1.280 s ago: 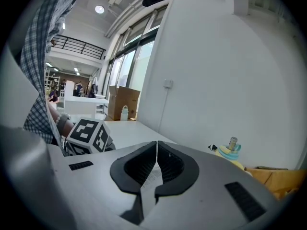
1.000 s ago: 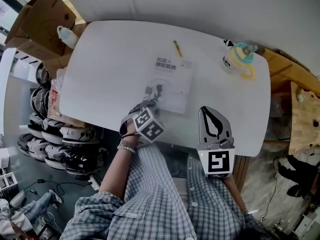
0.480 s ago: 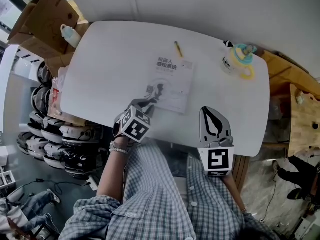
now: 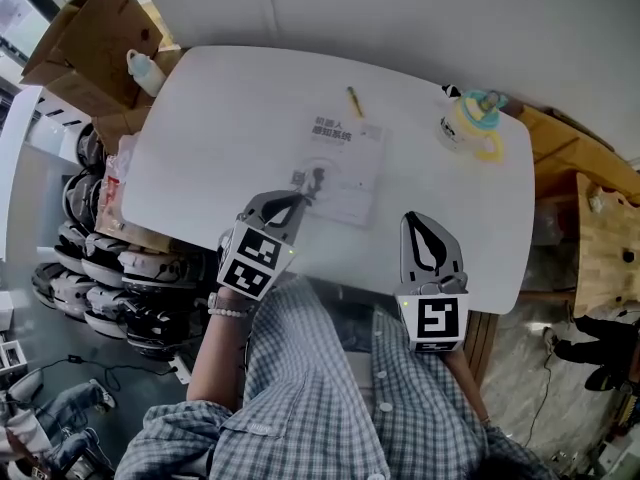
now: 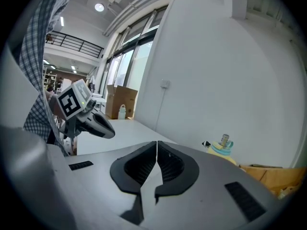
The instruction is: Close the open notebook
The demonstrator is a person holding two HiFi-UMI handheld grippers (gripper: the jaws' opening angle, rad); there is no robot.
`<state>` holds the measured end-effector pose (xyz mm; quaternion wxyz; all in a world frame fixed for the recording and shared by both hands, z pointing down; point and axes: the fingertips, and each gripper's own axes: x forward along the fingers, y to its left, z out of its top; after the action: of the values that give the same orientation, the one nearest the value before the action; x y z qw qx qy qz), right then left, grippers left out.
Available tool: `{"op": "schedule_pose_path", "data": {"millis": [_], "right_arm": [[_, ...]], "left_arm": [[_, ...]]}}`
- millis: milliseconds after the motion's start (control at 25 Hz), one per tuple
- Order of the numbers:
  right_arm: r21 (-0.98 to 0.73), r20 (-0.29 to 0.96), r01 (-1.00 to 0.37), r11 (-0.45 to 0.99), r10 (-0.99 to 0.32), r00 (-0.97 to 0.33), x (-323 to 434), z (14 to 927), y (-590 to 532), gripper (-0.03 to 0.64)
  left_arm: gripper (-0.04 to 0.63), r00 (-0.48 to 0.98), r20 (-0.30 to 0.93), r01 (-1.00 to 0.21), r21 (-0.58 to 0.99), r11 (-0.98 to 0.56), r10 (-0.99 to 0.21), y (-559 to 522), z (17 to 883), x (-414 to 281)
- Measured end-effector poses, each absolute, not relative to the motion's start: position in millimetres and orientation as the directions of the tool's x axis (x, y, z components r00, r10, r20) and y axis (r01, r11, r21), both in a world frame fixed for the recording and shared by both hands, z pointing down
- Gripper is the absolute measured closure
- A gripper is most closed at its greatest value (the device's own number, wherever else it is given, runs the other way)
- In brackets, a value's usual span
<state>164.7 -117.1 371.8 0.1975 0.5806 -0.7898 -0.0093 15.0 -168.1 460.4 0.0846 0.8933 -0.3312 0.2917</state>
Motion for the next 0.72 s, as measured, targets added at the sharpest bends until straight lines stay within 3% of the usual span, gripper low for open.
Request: {"op": "schedule_pose_path", "data": {"millis": [400, 720], "right_arm": [[0.253, 0.237, -0.915, 0.314, -0.937, -0.256, 166.8, 348.5, -114.1, 0.595], [0.272, 0.211, -0.909, 0.317, -0.941, -0.265, 168.6, 337.0, -112.5, 0.595]], "left_arm": [[0.588, 0.69, 0.359, -0.676, 0.009, -0.737, -0.628, -157.7, 386.3, 10.0], [0.588, 0.732, 0.341, -0.624, -0.012, -0.781, -0.59, -135.7, 368.6, 6.2]]}}
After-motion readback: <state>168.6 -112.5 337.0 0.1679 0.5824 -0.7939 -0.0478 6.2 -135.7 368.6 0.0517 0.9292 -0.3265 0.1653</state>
